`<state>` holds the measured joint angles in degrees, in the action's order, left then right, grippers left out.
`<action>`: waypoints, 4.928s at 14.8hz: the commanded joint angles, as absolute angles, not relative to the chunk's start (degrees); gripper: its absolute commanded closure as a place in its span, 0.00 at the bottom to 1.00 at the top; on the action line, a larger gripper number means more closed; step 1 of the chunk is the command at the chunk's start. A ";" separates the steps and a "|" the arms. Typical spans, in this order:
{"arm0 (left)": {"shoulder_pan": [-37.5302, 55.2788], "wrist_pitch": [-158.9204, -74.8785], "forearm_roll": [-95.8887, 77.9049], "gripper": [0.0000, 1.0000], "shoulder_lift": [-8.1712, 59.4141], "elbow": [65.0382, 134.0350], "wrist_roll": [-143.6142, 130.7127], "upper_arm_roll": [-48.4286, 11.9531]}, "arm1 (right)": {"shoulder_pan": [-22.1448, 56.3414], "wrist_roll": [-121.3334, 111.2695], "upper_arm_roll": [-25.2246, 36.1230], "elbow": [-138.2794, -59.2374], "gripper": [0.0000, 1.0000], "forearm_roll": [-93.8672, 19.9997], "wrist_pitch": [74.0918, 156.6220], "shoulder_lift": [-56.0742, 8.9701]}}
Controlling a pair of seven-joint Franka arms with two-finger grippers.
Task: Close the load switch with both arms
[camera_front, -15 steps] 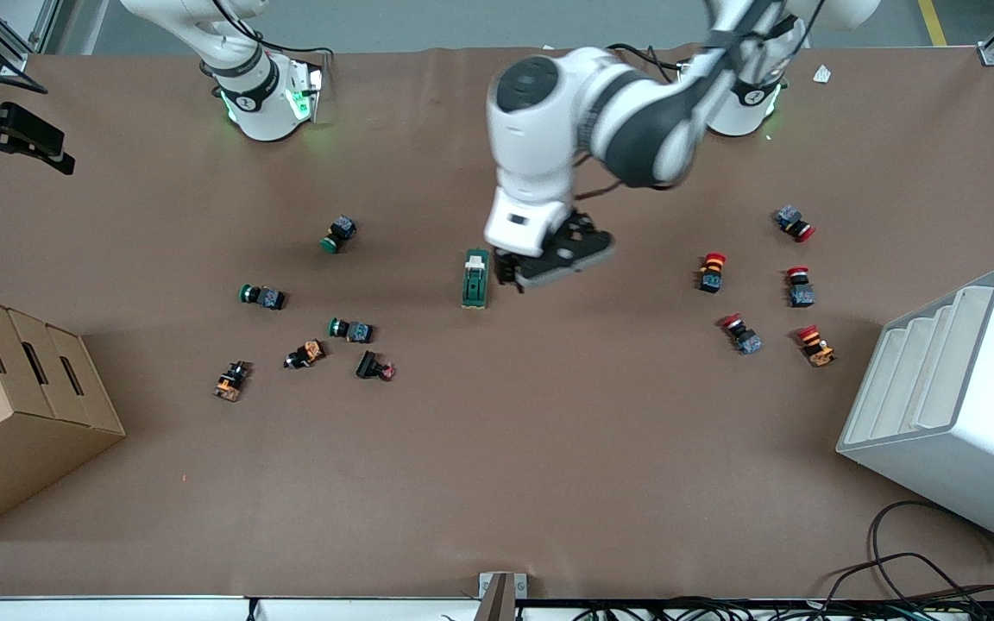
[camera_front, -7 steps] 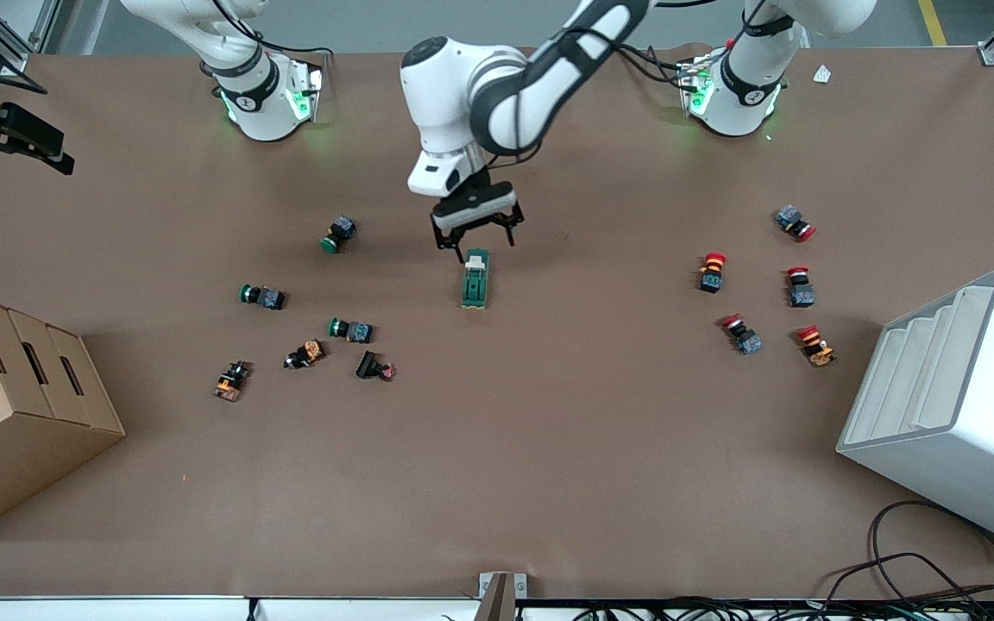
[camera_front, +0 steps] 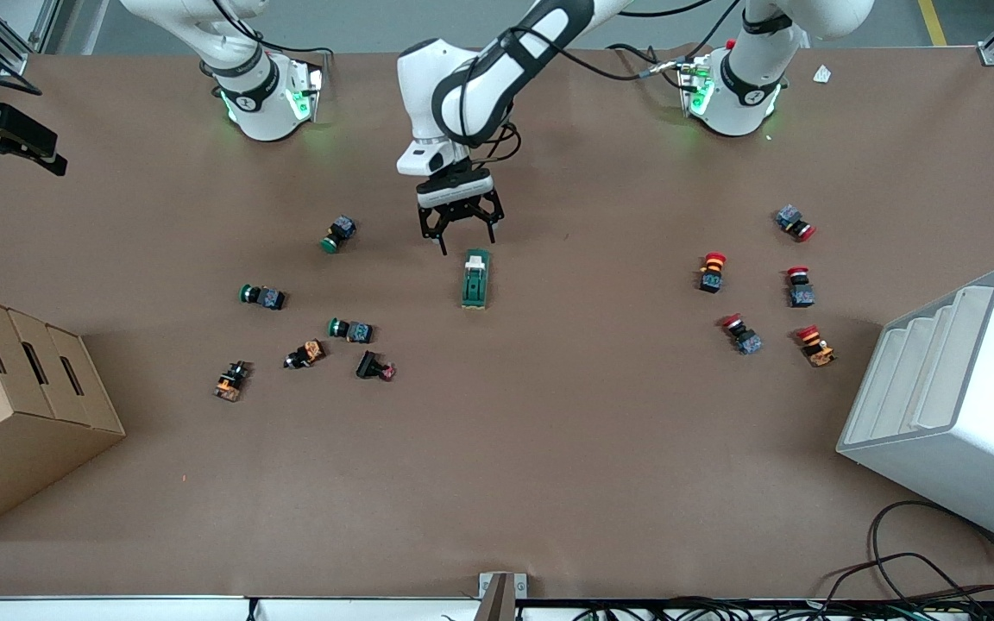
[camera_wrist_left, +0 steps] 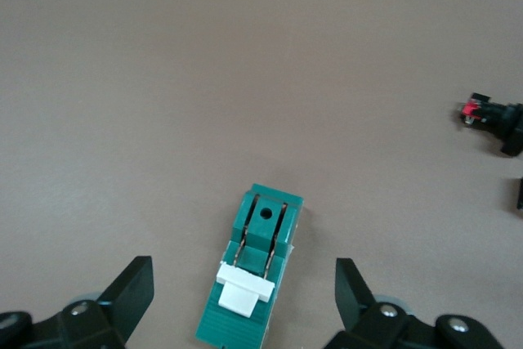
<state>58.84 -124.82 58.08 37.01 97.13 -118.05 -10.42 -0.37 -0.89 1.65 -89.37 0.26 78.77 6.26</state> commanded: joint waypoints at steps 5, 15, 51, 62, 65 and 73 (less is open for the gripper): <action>59.50 -127.62 75.48 0.02 38.41 102.74 -125.24 -10.46 | -0.70 -0.70 1.84 -87.80 0.00 0.09 79.54 2.99; 58.62 -129.99 96.67 0.03 40.52 107.84 -135.52 -10.37 | 0.52 7.78 1.58 -88.86 0.00 -6.23 84.28 -1.83; 57.83 -126.83 107.49 0.00 44.12 110.21 -144.58 -10.02 | 48.42 55.02 1.32 -121.55 0.00 -33.66 158.38 -25.22; 57.92 -126.83 107.49 0.00 44.12 110.30 -143.97 -10.02 | 52.12 54.93 1.32 -120.85 0.00 -38.58 165.57 -28.65; 57.92 -126.83 107.49 0.00 44.03 110.30 -143.97 -10.02 | 52.12 55.02 1.32 -119.71 0.00 -39.20 166.20 -29.62; 57.74 -126.74 107.49 0.00 43.86 110.39 -144.05 -10.02 | 53.70 54.93 1.32 -115.49 0.00 -41.66 166.11 -33.75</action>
